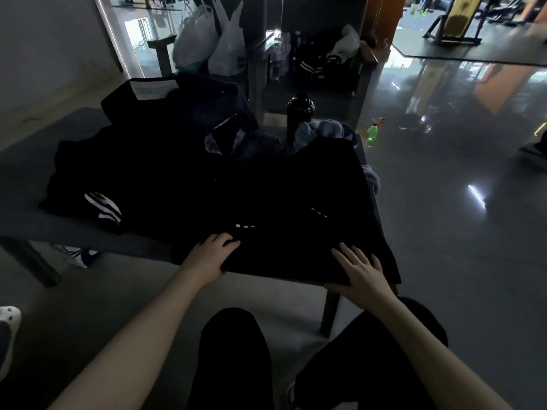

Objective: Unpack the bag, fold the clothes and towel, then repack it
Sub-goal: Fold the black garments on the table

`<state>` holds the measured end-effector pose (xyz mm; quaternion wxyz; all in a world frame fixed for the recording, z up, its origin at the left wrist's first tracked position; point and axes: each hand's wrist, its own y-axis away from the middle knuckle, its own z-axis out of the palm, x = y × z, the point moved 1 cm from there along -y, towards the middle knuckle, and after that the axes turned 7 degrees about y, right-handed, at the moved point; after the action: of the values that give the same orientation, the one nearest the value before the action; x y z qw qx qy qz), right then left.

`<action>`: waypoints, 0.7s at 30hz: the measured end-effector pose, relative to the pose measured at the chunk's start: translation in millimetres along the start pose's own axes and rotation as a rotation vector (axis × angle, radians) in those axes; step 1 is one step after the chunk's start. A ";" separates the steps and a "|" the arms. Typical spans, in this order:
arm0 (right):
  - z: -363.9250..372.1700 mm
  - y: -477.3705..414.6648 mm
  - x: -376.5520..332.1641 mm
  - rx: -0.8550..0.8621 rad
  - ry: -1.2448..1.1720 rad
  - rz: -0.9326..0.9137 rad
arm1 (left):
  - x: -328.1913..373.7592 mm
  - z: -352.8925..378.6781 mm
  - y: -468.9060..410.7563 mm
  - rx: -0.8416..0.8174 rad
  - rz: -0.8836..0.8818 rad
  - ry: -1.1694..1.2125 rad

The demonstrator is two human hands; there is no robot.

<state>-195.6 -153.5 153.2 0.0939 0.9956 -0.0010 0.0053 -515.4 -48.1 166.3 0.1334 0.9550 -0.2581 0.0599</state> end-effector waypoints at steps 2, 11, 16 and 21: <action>0.1 4.0 5.8 0.032 -0.028 -0.017 | -2.7 -6.3 3.3 -0.017 0.002 0.066; 1.9 18.2 25.6 0.292 -0.083 0.186 | -31.5 -26.5 18.3 0.202 -0.283 0.193; -10.5 23.7 32.1 0.334 -0.081 0.264 | -40.7 -34.0 22.1 0.212 -0.302 0.319; -21.7 26.9 43.1 0.298 -0.448 0.322 | -41.6 -42.5 23.8 0.146 -0.243 0.463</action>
<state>-152.8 -175.9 180.0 -0.0577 0.9618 -0.1784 -0.1993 -565.2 -35.9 204.7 0.1260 0.9468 -0.0994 0.2789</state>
